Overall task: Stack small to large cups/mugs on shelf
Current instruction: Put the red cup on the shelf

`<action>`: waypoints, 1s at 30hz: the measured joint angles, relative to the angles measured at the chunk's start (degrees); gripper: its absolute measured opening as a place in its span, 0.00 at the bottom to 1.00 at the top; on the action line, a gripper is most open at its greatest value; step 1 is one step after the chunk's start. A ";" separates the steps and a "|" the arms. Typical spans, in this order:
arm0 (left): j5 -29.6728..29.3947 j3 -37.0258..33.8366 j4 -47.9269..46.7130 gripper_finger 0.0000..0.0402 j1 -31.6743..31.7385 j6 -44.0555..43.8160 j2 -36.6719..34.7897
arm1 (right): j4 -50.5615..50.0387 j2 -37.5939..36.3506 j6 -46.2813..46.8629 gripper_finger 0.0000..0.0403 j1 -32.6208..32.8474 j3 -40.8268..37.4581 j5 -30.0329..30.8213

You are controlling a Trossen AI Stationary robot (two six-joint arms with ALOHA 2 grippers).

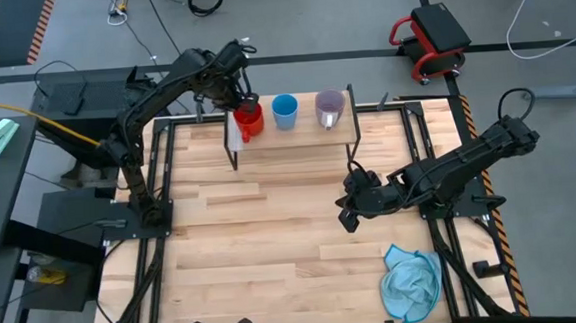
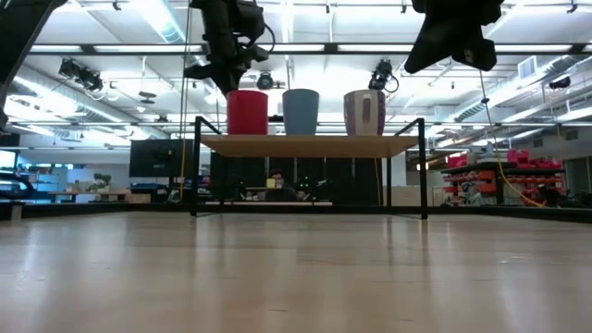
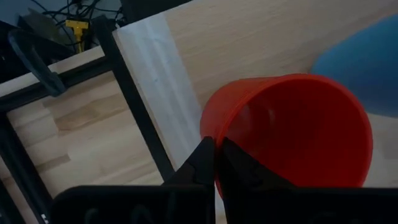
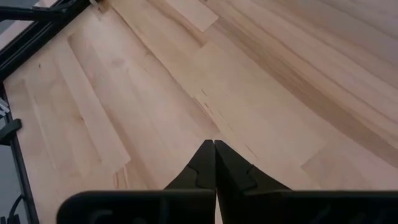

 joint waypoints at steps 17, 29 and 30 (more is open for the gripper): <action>-0.02 0.00 -0.35 0.03 -0.74 -2.65 0.00 | -0.35 0.00 -0.69 0.01 0.00 0.00 -0.87; -0.49 -0.02 -0.83 0.04 -0.71 -3.61 0.00 | -0.35 0.00 -0.71 0.01 0.01 0.01 -0.87; -0.49 -0.02 -0.81 0.03 -0.71 -3.61 0.00 | -0.33 0.00 -0.71 0.01 0.01 -0.01 -0.87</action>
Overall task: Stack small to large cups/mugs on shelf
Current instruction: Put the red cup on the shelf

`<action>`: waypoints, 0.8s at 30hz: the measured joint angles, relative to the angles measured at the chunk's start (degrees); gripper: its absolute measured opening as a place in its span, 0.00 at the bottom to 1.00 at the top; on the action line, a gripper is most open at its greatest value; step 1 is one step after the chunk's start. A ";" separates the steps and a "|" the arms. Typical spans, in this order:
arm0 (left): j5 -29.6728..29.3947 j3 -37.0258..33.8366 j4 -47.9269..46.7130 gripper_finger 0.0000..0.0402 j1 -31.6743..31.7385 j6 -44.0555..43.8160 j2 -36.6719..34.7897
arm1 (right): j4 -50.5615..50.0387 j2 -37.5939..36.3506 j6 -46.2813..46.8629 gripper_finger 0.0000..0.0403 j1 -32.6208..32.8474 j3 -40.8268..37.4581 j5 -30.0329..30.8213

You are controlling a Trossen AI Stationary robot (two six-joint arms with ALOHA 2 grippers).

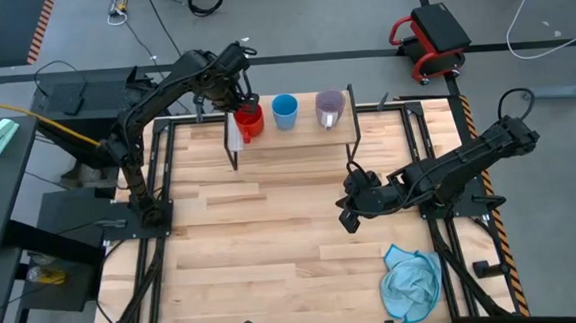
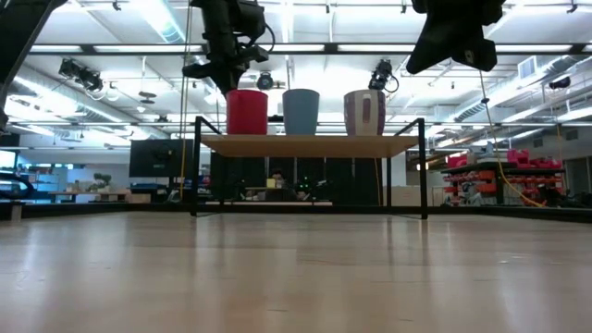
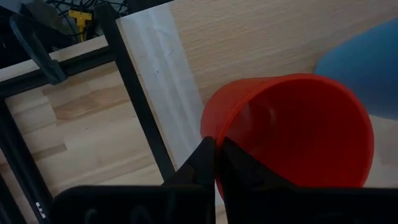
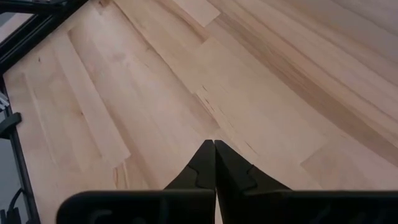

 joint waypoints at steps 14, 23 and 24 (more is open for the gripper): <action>0.01 0.00 0.07 0.08 0.02 0.05 0.00 | -0.01 0.00 -0.02 0.01 0.00 0.01 0.00; 0.03 0.00 0.09 0.07 0.02 1.11 0.00 | -0.02 0.00 -0.02 0.01 0.00 0.02 0.02; 0.02 0.00 0.09 0.08 0.02 1.11 0.00 | -0.02 0.00 -0.02 0.01 0.00 0.02 0.02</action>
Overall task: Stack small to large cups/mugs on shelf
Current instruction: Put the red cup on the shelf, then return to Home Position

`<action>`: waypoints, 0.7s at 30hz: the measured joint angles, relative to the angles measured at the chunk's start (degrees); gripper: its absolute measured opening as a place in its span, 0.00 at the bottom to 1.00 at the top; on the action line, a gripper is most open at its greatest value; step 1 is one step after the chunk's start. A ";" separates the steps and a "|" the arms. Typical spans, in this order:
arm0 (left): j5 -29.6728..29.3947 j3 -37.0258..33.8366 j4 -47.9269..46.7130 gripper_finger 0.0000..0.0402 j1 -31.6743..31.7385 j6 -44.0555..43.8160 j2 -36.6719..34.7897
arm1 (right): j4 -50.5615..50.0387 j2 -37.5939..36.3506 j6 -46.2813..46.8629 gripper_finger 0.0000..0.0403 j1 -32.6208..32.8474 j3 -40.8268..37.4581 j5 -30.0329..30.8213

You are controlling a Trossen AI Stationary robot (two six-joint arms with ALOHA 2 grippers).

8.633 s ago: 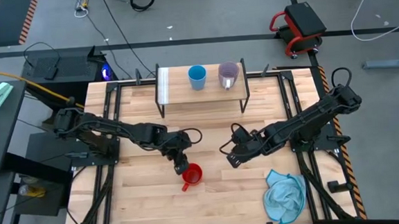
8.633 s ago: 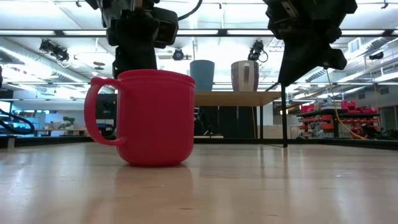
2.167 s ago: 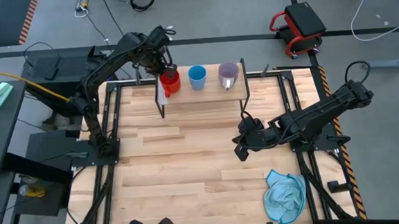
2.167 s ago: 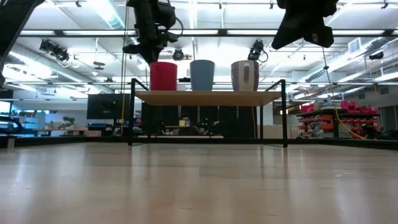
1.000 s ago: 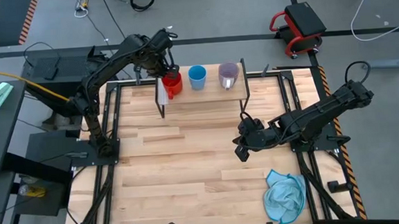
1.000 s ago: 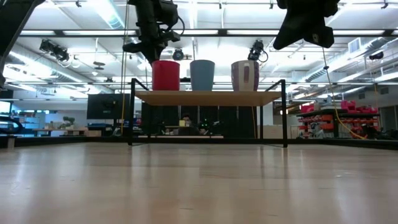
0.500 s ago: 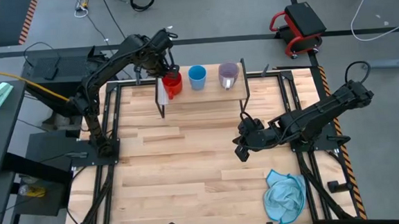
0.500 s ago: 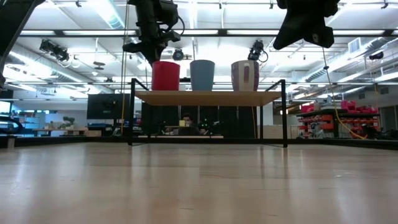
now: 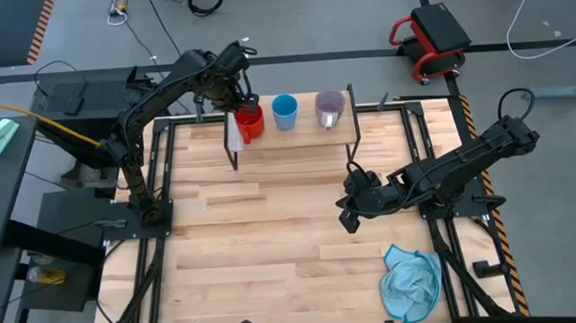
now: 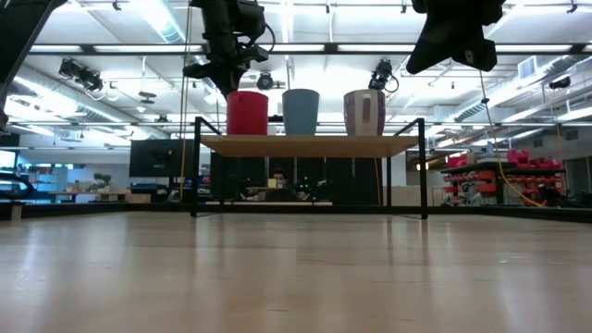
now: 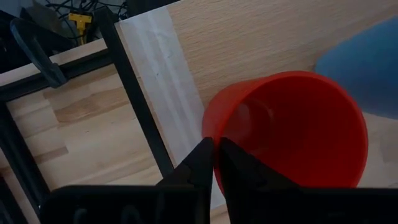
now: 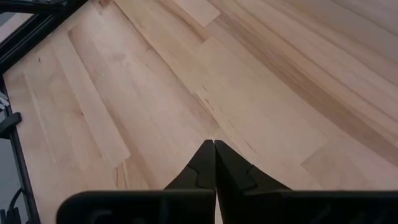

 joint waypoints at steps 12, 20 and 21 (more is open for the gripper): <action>0.00 0.00 0.59 0.18 0.17 0.05 0.00 | 0.02 0.00 0.38 0.01 0.00 -0.01 -0.01; 0.74 0.00 0.92 0.23 0.58 0.07 0.00 | 0.02 0.00 0.63 0.01 0.01 -0.01 -0.02; 1.30 0.00 0.94 0.24 0.76 0.07 0.00 | 0.02 0.02 0.63 0.01 0.01 0.00 -0.02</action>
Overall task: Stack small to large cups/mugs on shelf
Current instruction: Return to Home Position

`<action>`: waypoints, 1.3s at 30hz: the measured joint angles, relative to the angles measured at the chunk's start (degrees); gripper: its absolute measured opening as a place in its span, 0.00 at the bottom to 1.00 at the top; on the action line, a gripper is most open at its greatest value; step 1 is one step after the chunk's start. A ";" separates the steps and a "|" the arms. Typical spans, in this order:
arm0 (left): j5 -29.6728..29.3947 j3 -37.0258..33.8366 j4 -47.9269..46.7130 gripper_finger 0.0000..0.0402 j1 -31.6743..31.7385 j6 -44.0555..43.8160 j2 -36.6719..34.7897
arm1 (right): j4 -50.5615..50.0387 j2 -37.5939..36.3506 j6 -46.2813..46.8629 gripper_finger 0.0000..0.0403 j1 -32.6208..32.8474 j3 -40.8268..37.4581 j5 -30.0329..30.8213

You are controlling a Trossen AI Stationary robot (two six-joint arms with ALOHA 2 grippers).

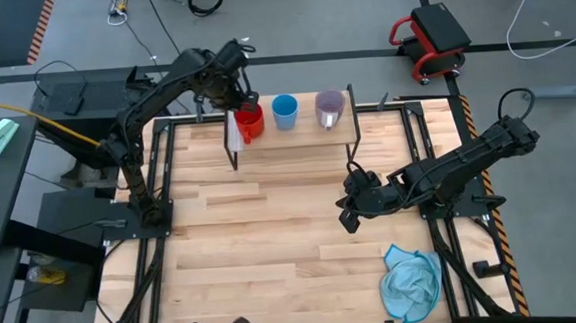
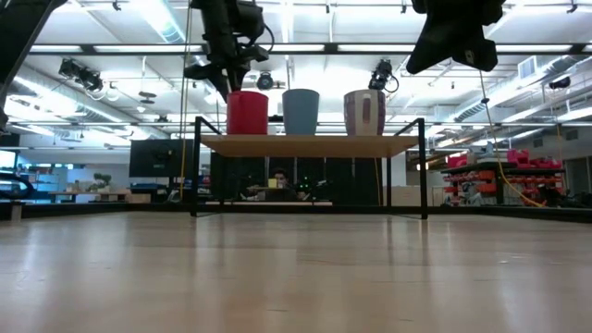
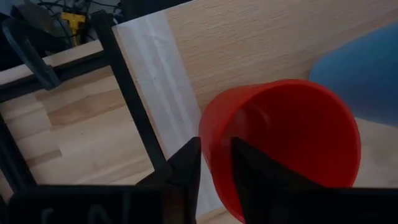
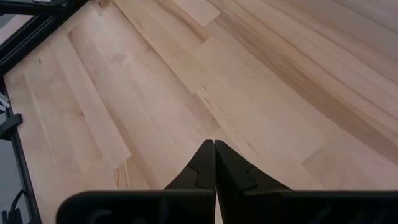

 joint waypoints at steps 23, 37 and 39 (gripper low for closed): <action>-2.22 -0.02 -1.16 0.26 -6.07 13.30 -17.28 | -1.36 -0.21 -0.04 0.03 0.02 0.00 0.00; -29.13 -6.69 -0.05 0.24 -24.63 7.49 -40.10 | -0.94 -5.02 1.13 0.03 0.41 -0.02 -1.52; -29.32 -10.55 0.58 0.24 -26.32 4.99 -42.92 | -1.05 -5.88 -0.38 0.03 0.41 -0.02 -1.51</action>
